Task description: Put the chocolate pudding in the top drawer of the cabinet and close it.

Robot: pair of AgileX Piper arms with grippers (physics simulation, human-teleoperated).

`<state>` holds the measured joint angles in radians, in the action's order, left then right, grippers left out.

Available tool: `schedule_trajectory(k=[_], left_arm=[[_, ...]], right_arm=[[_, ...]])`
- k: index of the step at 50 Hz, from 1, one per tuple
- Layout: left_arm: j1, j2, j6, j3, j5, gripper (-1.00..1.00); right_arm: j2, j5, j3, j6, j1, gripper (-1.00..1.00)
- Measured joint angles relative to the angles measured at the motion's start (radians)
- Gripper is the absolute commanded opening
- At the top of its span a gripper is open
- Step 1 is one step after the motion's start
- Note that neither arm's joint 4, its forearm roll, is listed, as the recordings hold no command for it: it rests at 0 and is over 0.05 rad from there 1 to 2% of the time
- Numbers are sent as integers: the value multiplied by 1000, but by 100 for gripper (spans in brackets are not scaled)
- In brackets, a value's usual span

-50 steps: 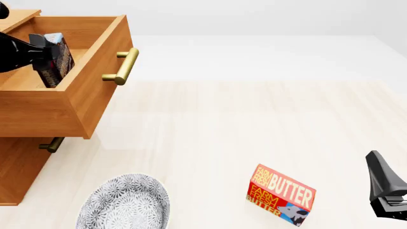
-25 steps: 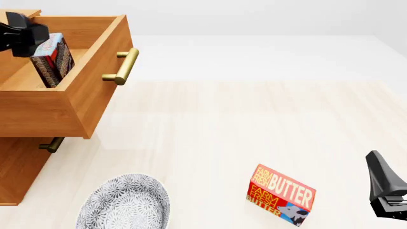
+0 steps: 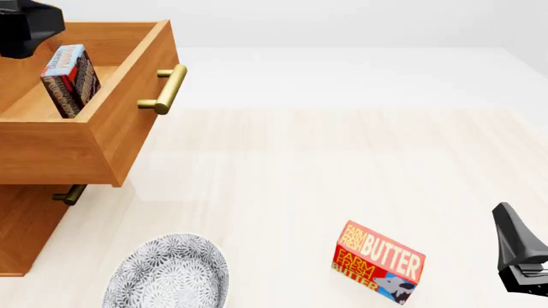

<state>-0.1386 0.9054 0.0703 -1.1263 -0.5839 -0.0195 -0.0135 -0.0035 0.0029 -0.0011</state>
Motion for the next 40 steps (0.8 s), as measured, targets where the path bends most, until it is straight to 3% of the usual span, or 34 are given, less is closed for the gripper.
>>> schedule_trajectory(k=[40], left_arm=[[-216,42,-34,-145,-67,100]], right_arm=[[0,0,0,0,0,100]])
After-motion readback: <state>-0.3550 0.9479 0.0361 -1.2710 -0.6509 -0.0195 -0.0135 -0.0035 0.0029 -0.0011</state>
